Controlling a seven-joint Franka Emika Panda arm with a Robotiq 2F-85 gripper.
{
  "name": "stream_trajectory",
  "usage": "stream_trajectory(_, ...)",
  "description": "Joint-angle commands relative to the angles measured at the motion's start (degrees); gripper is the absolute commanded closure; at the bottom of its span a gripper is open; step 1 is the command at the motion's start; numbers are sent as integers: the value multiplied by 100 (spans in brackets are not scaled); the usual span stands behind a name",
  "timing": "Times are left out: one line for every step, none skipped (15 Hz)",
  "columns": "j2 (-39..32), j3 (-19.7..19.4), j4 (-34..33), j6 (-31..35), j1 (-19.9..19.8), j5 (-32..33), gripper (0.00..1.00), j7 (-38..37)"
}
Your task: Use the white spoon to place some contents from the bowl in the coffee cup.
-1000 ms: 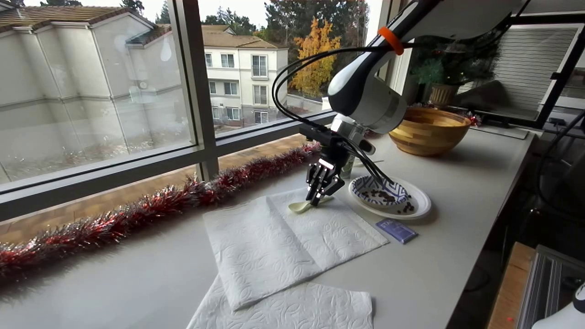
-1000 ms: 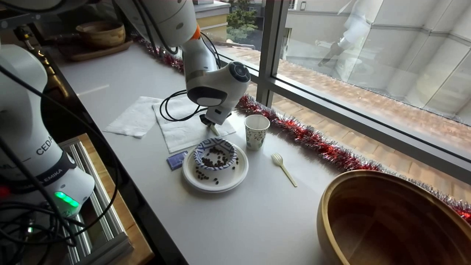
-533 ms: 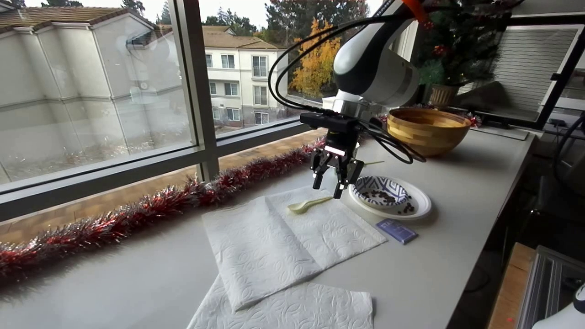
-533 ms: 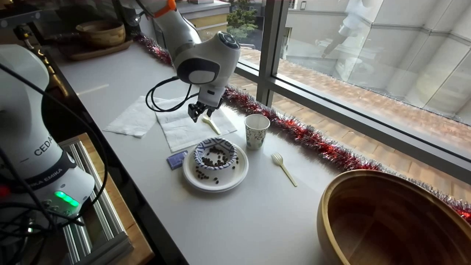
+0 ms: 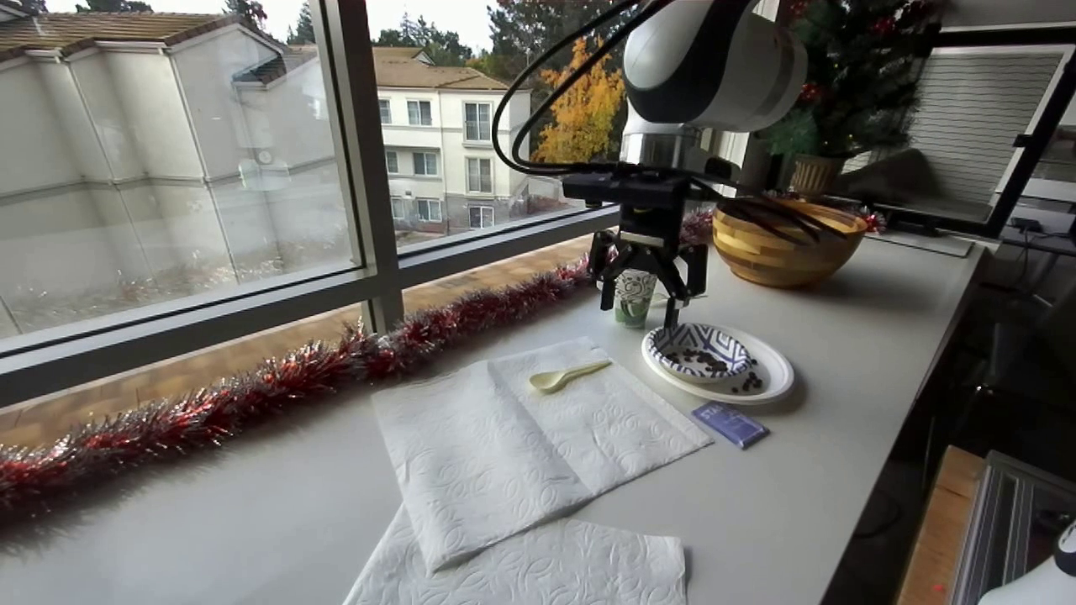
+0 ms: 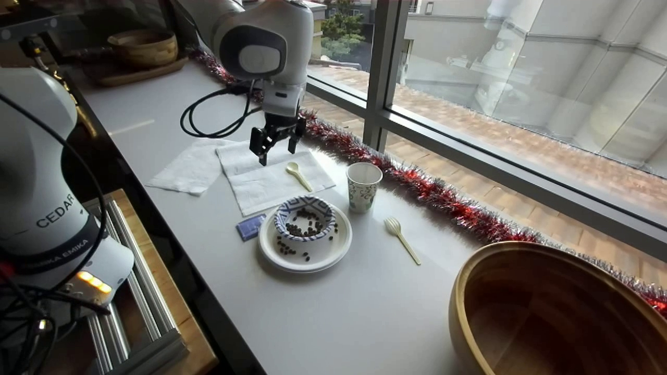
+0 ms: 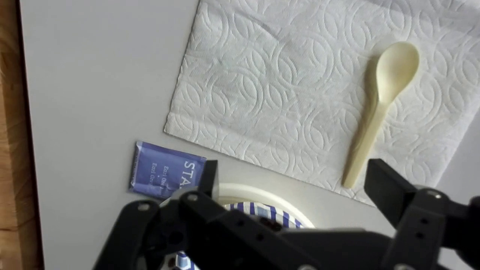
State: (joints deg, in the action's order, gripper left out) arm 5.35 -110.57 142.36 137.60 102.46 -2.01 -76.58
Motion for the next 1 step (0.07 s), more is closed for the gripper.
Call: stream_trajectory(-29,4,18,0,-7,0,0,0)
